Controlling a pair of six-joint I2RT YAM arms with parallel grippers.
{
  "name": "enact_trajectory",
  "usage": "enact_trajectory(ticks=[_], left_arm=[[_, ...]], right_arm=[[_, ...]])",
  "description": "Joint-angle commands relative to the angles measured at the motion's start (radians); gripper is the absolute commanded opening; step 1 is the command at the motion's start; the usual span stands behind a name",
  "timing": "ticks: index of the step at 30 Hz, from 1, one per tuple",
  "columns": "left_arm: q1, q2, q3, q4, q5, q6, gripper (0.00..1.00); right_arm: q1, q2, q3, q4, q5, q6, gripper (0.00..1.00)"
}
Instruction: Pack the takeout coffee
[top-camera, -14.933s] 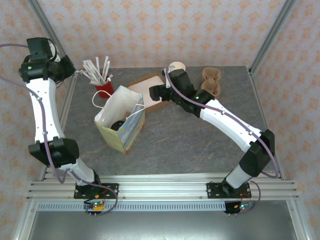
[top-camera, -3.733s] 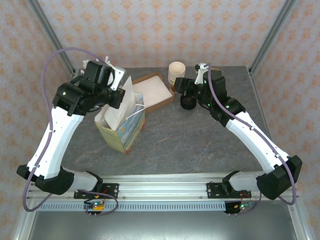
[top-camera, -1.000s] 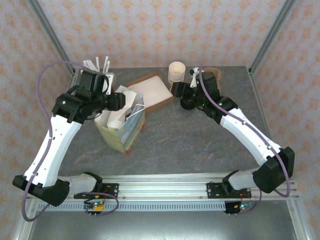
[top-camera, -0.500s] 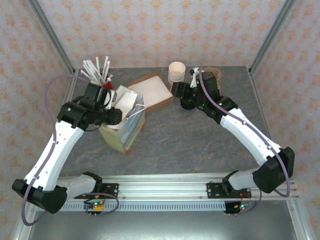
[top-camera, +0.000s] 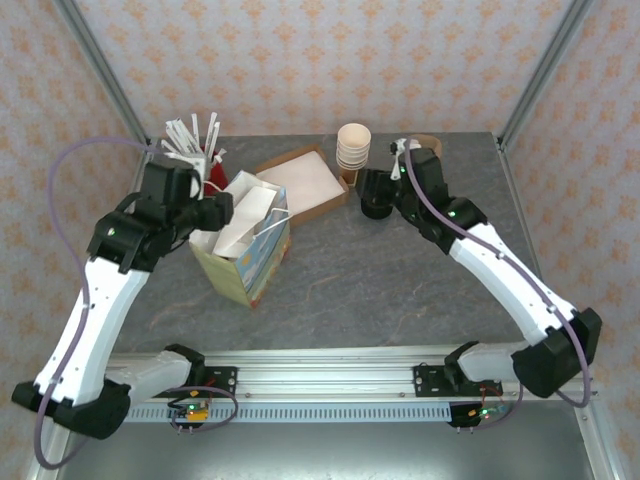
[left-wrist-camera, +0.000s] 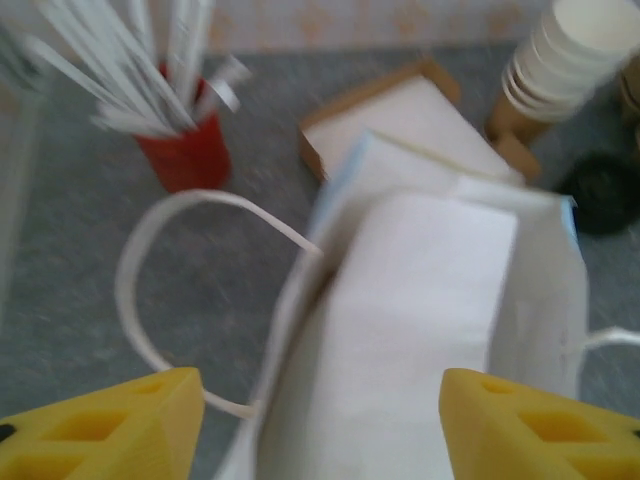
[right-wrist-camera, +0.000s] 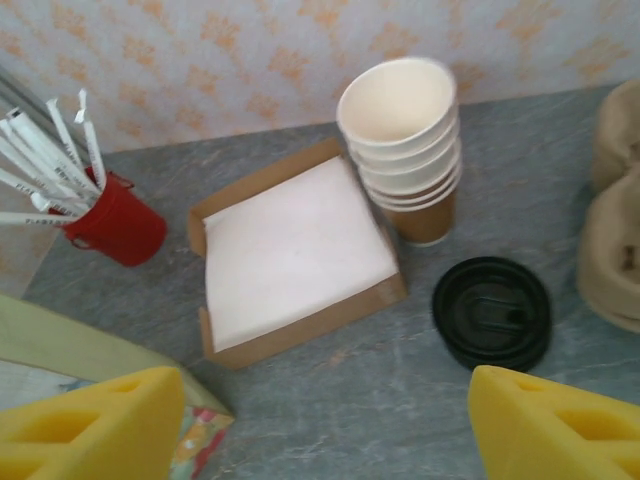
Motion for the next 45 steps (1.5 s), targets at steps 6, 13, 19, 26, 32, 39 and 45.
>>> enact_trajectory(ticks=[6,13,19,26,32,39,45], left_arm=[[0.069,-0.218,-0.24,0.371,-0.602,-0.014,0.88],[0.291,-0.283,-0.484,0.54,-0.639,-0.093,1.0],[0.486,-0.156,-0.706,0.692,-0.446,-0.246,1.0],[0.492,0.04,-0.962,1.133,-0.218,-0.167,1.0],[0.486,0.155,-0.993,1.292,-0.092,-0.088,1.0],[0.397,0.224,-1.044,1.484,-0.054,0.027,1.0],[0.372,0.272,-1.052,1.588,-0.035,0.058,1.0]], right_arm=[[-0.012,-0.188,-0.101,-0.099,0.494,-0.095,0.88],[-0.092,-0.236,-0.262,0.002,0.718,-0.089,0.99],[-0.193,-0.203,-0.482,0.24,0.682,-0.092,0.99],[-0.258,-0.088,-0.671,0.531,0.584,-0.186,0.99],[-0.275,0.073,-0.724,0.75,0.536,-0.21,0.99],[-0.301,0.162,-0.743,0.874,0.418,-0.238,0.99],[-0.36,0.148,-0.772,0.927,0.311,-0.273,0.99]])
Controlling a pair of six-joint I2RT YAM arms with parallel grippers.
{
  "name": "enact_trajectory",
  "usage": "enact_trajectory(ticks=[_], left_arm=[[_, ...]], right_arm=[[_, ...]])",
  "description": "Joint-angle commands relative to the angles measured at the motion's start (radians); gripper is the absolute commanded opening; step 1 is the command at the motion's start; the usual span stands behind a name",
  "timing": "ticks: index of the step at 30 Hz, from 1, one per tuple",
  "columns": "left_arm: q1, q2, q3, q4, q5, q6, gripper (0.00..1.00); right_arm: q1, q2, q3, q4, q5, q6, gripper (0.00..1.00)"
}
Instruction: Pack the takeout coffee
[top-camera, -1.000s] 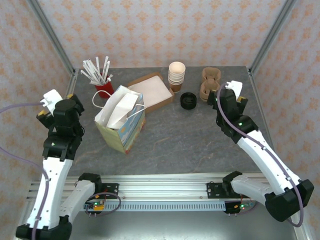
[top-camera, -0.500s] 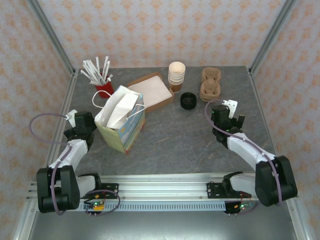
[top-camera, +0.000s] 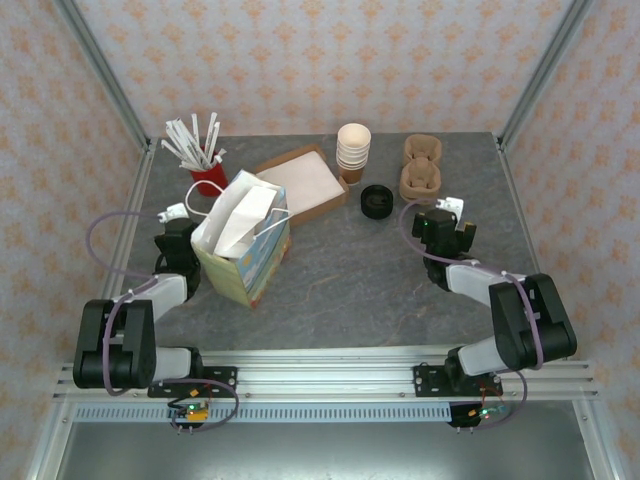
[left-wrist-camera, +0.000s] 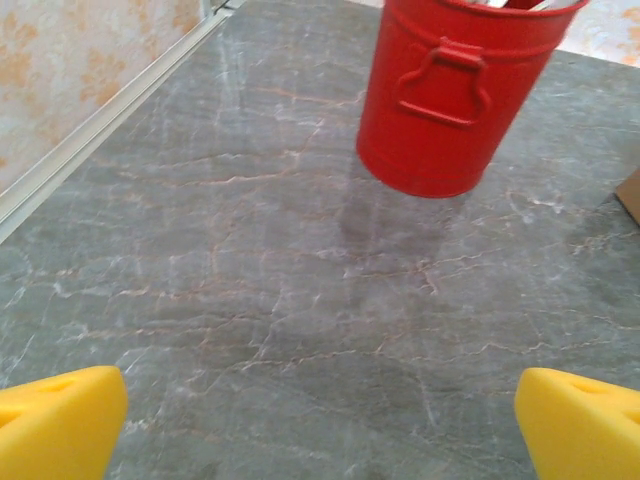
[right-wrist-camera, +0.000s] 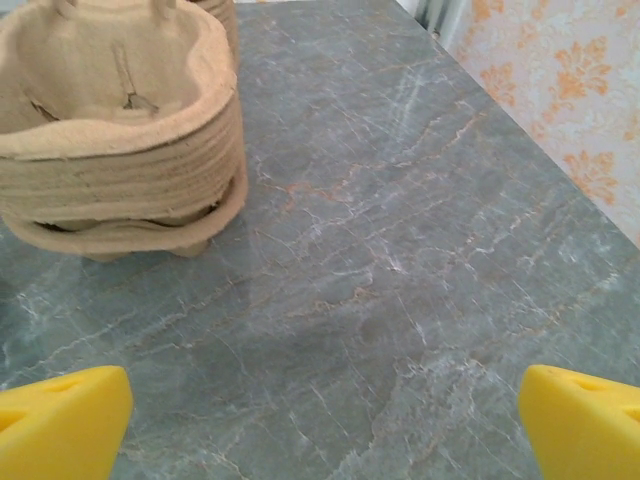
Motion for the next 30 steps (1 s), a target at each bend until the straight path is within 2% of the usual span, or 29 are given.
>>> enact_trajectory(ticks=[1,4,6,15,18,19,20,30], left_arm=[[-0.007,0.024,-0.017,0.139,0.015,0.046,1.0],[-0.022,0.061,-0.037,0.218,0.026,0.056,1.0],[-0.027,0.062,-0.032,0.208,0.023,0.061,1.0],[-0.064,0.112,-0.053,0.297,0.044,0.116,1.0],[-0.073,0.17,-0.052,0.345,0.027,0.119,1.0],[-0.082,0.162,-0.036,0.302,0.004,0.122,1.0],[-0.09,0.172,-0.039,0.327,-0.011,0.127,1.0],[-0.112,0.171,-0.023,0.292,-0.038,0.146,1.0]], right_arm=[[-0.047,-0.019,-0.035,0.086,-0.086,-0.018,0.99],[-0.085,-0.03,-0.068,0.147,-0.127,-0.015,0.99],[-0.101,-0.026,-0.089,0.197,-0.146,-0.014,0.99],[-0.14,0.101,-0.143,0.408,-0.198,0.005,0.99],[-0.142,0.101,-0.121,0.364,-0.217,-0.002,0.99],[-0.143,0.095,-0.116,0.34,-0.219,0.003,0.99],[-0.145,0.098,-0.117,0.347,-0.221,0.003,0.99],[-0.145,0.097,-0.115,0.346,-0.221,0.002,0.99]])
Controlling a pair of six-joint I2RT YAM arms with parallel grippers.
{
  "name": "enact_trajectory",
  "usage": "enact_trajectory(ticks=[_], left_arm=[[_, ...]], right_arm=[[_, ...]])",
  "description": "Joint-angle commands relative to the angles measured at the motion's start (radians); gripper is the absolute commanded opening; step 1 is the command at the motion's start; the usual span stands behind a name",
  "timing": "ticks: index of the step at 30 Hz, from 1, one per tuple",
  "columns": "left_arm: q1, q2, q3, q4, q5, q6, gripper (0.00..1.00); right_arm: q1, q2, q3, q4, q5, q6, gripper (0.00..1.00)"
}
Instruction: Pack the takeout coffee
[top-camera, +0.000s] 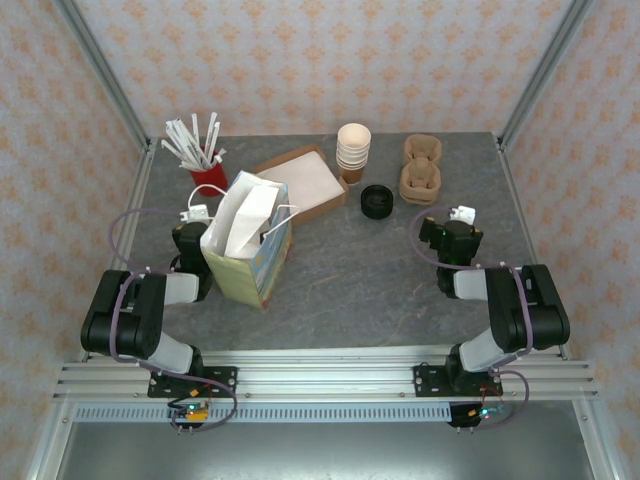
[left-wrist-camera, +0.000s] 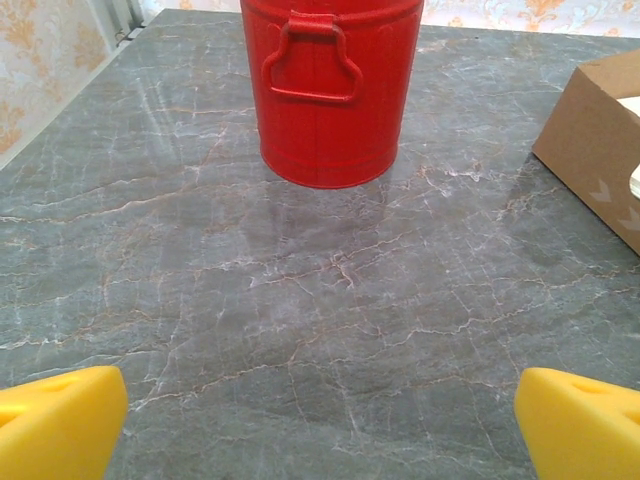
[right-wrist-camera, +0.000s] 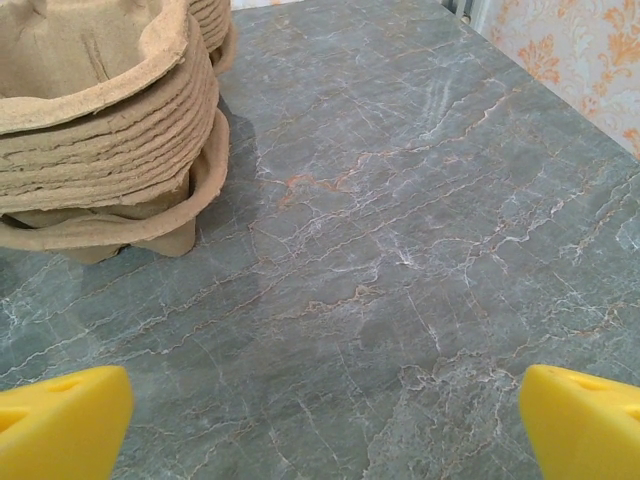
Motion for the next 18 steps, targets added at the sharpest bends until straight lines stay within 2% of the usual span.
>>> enact_trajectory(ticks=[1,18], left_arm=[[-0.021,0.001,0.018,0.02,-0.051,0.036,1.0],[-0.028,0.002,0.021,0.016,-0.06,0.041,1.0]], right_arm=[[-0.004,0.006,0.01,0.038,-0.004,0.009,0.99],[-0.004,0.004,0.01,0.038,-0.004,0.009,0.99]])
